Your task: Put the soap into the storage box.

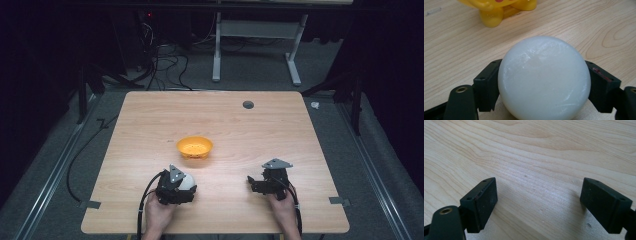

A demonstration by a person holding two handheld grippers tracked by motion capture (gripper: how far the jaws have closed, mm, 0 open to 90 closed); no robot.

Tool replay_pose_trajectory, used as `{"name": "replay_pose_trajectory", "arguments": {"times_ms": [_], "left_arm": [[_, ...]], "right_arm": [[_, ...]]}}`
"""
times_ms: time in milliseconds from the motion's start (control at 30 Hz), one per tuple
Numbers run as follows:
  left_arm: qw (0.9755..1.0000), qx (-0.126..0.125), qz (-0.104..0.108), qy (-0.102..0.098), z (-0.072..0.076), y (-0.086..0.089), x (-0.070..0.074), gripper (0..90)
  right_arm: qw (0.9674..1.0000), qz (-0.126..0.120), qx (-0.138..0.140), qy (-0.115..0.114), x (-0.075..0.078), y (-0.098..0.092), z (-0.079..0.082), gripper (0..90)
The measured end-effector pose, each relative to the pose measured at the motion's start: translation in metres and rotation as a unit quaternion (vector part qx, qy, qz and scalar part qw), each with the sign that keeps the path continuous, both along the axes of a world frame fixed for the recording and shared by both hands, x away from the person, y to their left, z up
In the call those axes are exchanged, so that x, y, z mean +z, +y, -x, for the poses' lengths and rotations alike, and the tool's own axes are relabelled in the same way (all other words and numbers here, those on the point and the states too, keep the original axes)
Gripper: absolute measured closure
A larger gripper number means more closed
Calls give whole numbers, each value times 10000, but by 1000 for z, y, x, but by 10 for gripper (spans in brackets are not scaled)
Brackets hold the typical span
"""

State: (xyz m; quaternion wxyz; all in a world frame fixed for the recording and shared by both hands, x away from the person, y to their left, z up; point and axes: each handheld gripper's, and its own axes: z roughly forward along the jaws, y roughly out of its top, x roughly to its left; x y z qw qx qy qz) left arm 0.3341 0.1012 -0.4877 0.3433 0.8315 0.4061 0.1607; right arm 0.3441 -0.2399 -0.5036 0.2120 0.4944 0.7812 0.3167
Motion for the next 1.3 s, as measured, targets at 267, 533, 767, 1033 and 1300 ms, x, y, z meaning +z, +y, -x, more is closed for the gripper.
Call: {"name": "replay_pose_trajectory", "arguments": {"times_ms": [267,533,767,1033,1300], "left_arm": [[9999,-44,112,-57,2,1,9,242],[9997,-110,210,-104,2,3,20,242],[9994,-147,288,-125,0,4,27,242],[9992,-173,325,-169,-2,6,35,242],[9994,-172,251,-187,-5,7,41,242]], "right_arm": [[10000,1,-3,2,0,0,0,151],[10000,-2,1,1,0,0,0,151],[10000,-4,2,2,0,0,0,151],[10000,-4,7,8,0,0,0,151],[10000,-5,5,2,0,0,0,151]]}}
